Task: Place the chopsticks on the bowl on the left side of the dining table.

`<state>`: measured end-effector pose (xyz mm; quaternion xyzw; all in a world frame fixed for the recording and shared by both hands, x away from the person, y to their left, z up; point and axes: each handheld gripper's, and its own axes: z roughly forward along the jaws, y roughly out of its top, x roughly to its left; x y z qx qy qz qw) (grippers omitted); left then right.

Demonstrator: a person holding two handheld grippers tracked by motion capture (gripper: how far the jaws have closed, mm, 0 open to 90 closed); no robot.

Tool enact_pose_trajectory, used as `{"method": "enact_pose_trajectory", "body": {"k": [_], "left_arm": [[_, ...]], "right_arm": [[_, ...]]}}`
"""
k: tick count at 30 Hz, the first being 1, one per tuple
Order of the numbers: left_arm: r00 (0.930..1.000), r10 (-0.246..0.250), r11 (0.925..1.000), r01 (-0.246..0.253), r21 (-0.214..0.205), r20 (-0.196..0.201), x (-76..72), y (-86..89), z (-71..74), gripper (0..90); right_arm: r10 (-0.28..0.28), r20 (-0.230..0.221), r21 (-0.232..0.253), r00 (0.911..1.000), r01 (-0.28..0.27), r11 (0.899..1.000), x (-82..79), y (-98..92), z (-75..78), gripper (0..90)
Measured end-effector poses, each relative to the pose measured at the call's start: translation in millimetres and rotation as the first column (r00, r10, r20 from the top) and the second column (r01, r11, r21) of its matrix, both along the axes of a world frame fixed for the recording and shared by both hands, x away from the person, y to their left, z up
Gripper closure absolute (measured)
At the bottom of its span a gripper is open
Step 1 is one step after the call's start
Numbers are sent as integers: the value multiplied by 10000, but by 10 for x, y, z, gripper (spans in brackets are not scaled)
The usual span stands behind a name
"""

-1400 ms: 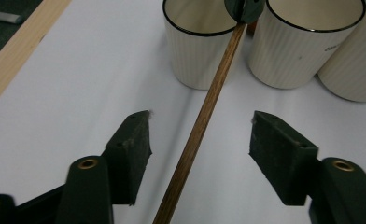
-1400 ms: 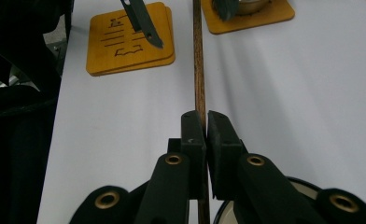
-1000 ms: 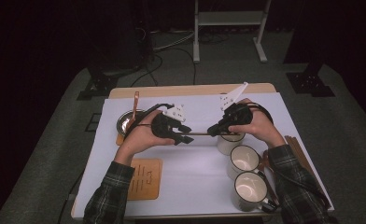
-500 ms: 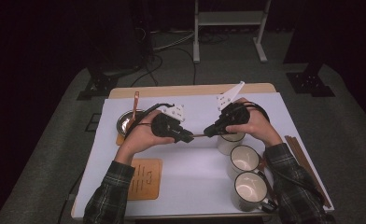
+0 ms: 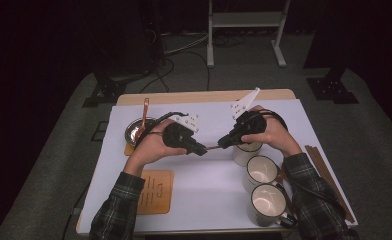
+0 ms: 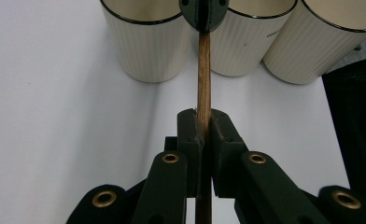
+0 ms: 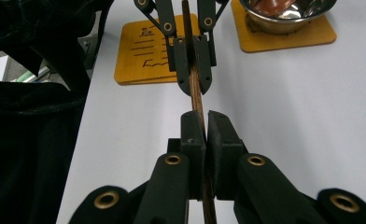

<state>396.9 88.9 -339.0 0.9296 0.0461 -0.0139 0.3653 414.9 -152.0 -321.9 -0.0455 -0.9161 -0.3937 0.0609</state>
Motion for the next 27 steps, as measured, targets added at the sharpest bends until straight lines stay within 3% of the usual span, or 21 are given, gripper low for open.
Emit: {"method": "enact_pose_trajectory", "body": {"k": [3, 7, 9, 12, 16, 21, 27], "left_arm": [[10000, -68, 10000, 68, 31, -23, 5, -5, -8, 842], [9999, 118, 9998, -117, 140, -93, 11, -2, -17, 842], [9996, 150, 9998, -148, 111, -220, 18, 8, -17, 842], [9988, 299, 9995, -293, 152, -380, 28, 21, -21, 842], [9974, 495, 9987, -490, 109, -515, 36, 28, -29, 842], [9952, 749, 9971, -738, 190, -633, 43, 38, -22, 843], [9912, 1176, 9927, -1156, 348, -616, 62, 54, -31, 842]], "right_arm": [[-1, -54, 22, 10000, 1, 10000, -1, -2, -8, 841], [-146, 41, 29, 9999, 146, 9999, 3, -24, -21, 600], [-309, -8, -32, 9995, 309, 9995, 4, -45, -24, 531], [-714, 266, 187, 9971, 709, 9973, 6, -95, -21, 441], [-1280, 643, 624, 9897, 1240, 9903, 16, -178, -8, 339], [-1735, 673, 869, 9825, 1674, 9820, 16, -260, -2, 283], [-2721, 909, 1302, 9580, 2594, 9569, 20, -433, 14, 242]]}}
